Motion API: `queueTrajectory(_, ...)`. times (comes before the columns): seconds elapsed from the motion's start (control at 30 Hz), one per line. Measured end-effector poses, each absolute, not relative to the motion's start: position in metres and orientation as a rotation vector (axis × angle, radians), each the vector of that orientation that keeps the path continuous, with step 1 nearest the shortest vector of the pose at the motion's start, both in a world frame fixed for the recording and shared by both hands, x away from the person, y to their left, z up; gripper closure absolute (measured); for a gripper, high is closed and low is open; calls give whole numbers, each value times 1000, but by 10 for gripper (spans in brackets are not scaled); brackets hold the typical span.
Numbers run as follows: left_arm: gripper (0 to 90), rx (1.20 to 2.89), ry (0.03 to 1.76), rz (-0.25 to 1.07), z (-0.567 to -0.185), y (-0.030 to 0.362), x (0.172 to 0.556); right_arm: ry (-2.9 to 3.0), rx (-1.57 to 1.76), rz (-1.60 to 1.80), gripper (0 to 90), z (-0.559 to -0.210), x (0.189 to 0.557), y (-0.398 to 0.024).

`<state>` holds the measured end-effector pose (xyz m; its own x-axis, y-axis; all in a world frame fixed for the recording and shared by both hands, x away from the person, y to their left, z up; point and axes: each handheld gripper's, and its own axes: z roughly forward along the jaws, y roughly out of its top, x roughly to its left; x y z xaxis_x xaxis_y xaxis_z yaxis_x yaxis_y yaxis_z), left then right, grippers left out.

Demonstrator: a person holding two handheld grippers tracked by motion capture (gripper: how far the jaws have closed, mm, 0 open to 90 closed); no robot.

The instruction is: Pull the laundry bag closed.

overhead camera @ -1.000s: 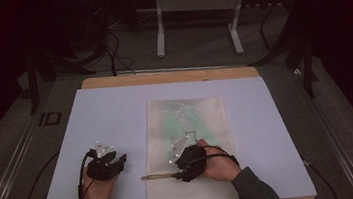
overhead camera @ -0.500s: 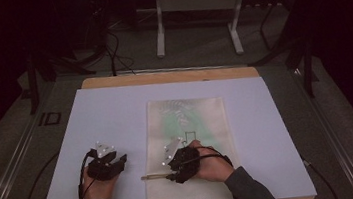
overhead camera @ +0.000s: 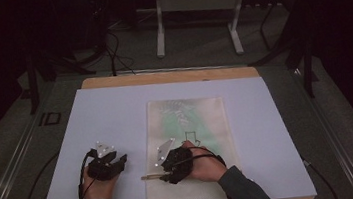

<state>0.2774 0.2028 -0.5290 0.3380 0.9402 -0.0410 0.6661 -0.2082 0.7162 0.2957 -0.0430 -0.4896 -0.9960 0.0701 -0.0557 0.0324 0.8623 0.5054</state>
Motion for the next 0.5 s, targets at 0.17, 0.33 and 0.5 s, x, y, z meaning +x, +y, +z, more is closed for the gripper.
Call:
queueTrajectory(0.17, 561, 1959, 1404, 545, -529, 203, 277, 2964, 65, 809, 535, -489, 296, -36)
queueTrajectory(0.33, 560, 1959, 1404, 546, -529, 203, 277, 2968, 45, 814, 542, -489, 295, -28)
queueTrajectory(0.5, 560, 1958, 1403, 546, -529, 203, 277, 2972, 22, 815, 574, -490, 293, -19)
